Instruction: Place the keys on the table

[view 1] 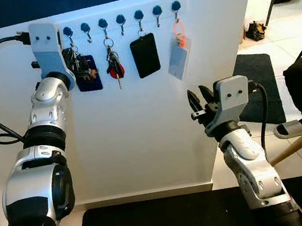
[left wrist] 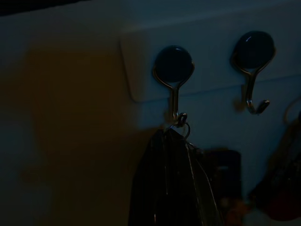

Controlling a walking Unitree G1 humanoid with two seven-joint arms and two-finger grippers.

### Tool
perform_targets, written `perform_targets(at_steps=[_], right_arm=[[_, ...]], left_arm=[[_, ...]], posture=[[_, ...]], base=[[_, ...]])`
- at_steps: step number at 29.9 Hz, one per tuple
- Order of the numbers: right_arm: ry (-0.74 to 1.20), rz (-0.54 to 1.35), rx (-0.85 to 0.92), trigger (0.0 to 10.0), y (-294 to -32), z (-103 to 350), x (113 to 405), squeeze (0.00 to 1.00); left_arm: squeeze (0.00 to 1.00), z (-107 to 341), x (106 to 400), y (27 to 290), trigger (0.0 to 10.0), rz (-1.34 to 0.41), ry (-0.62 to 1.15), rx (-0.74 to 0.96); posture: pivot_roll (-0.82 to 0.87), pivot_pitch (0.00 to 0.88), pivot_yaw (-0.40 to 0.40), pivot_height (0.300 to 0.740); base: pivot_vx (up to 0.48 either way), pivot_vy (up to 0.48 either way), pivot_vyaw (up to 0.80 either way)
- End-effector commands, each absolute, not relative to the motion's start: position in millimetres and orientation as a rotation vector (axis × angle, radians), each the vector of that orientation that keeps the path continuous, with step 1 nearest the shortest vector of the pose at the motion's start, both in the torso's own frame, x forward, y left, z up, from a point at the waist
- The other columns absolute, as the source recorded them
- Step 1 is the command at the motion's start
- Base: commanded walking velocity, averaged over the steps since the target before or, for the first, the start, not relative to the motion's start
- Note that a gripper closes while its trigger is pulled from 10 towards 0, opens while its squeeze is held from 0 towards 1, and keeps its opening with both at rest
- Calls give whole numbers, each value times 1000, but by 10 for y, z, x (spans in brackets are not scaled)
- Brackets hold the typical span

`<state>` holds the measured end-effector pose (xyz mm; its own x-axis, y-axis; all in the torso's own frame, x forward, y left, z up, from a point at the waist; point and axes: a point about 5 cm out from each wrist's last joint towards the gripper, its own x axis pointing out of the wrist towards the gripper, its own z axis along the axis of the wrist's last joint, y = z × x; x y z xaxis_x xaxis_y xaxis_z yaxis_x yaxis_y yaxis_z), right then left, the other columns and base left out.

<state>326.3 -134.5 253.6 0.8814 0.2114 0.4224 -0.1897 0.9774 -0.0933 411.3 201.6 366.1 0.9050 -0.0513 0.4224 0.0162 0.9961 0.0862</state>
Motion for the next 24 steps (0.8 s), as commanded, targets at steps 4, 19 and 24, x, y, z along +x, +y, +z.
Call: perform_targets(at_steps=[4,19,24], right_arm=[[-443,215,-45,10000,-1322,2507,3257,0],[-443,218,-38,10000,-1302,2510,3264,0],[-442,214,-36,10000,-1308,2504,3261,0]], left_arm=[[0,3728,4074,2180,0,12,-455,96],[0,3890,3976,2282,10000,-46,-481,115],[0,3822,3970,2239,10000,-136,-420,196]], posture=[[56,239,111,740],[61,240,117,740],[63,240,119,740]], base=[[0,0,0],[0,0,0],[0,0,0]])
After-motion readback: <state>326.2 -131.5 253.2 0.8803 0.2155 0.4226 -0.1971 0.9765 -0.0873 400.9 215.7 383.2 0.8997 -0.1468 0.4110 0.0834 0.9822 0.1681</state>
